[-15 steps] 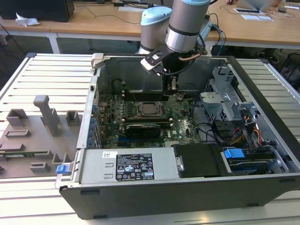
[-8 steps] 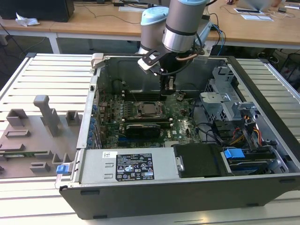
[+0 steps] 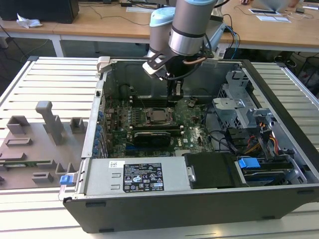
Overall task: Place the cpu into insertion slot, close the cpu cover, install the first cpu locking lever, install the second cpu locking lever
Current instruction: 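Close the cpu cover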
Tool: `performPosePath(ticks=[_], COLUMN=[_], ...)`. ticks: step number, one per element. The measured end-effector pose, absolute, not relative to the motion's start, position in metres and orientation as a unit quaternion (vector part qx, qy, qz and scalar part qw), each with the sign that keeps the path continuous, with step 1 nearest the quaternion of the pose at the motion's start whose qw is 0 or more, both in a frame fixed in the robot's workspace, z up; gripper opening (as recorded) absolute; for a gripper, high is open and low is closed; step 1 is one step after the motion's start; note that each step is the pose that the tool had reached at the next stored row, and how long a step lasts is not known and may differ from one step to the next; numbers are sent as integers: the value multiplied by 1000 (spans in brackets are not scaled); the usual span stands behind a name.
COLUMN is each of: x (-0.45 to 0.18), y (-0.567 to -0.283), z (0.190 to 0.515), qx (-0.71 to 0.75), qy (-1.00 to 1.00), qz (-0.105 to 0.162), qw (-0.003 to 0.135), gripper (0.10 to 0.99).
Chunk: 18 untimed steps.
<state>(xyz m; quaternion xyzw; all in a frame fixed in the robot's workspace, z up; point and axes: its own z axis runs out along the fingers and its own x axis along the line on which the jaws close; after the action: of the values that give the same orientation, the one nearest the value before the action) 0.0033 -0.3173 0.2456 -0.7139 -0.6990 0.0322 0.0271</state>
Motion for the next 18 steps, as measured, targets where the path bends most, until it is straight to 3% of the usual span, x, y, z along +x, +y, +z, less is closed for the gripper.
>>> performPosePath(ticks=[18], x=[-12], y=[-317], z=[245], qx=[-714], qy=[-699], qz=[32], qw=[27], gripper=[106])
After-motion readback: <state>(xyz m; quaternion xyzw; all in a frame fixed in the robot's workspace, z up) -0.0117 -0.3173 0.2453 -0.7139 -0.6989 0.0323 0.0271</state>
